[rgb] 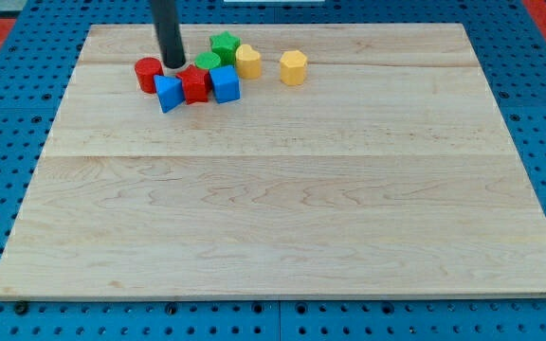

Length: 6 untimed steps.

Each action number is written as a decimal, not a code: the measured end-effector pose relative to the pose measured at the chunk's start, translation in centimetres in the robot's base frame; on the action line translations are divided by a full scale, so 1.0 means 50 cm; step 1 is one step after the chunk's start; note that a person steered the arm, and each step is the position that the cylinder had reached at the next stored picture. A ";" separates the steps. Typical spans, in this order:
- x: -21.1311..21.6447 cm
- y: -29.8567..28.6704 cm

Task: Push the green star along with a group of blocks slightly down

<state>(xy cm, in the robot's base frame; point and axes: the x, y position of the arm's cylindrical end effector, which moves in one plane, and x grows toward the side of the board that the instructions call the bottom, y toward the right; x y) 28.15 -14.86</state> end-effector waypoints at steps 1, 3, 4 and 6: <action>0.030 0.118; 0.021 0.209; -0.008 0.082; -0.112 0.165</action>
